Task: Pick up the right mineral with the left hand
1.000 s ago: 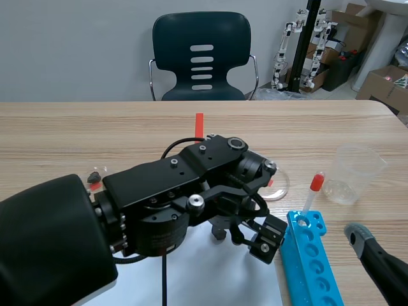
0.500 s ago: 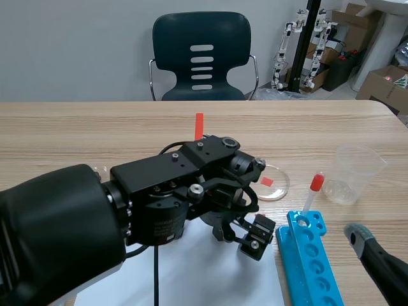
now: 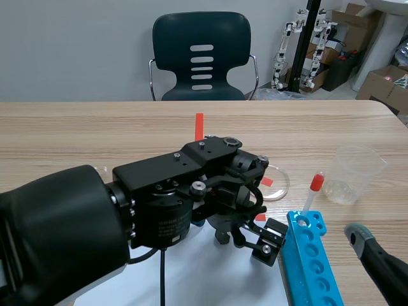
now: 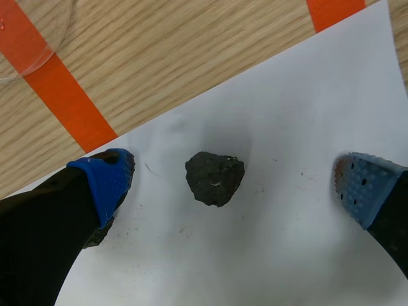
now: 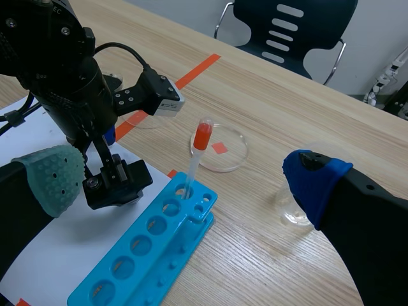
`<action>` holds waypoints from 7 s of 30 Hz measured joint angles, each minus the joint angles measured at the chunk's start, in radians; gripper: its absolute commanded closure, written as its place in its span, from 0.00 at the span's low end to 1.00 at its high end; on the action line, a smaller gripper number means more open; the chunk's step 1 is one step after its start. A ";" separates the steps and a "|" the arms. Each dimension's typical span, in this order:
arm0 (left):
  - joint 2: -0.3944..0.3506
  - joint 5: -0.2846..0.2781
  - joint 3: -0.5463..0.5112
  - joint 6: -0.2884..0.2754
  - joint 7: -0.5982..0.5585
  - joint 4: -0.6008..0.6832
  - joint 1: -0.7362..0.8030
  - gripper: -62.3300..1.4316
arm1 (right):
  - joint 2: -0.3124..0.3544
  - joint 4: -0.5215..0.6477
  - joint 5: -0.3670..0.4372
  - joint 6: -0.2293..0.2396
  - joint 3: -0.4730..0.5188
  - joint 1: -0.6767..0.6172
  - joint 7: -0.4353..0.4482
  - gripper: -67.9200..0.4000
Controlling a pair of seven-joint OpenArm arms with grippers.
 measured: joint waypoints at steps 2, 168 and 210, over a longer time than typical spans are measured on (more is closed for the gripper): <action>0.000 0.001 0.000 0.000 0.000 0.000 0.000 0.00 | 0.000 0.000 0.000 0.000 0.000 0.000 0.000 0.00; -0.679 0.196 -1.023 -0.735 -1.238 0.994 1.252 0.77 | 0.000 0.000 0.000 0.000 0.000 0.000 -0.003 0.00; -0.679 0.196 -1.023 -0.735 -1.238 0.994 1.252 0.77 | 0.000 0.000 0.000 0.000 0.000 0.000 -0.003 0.00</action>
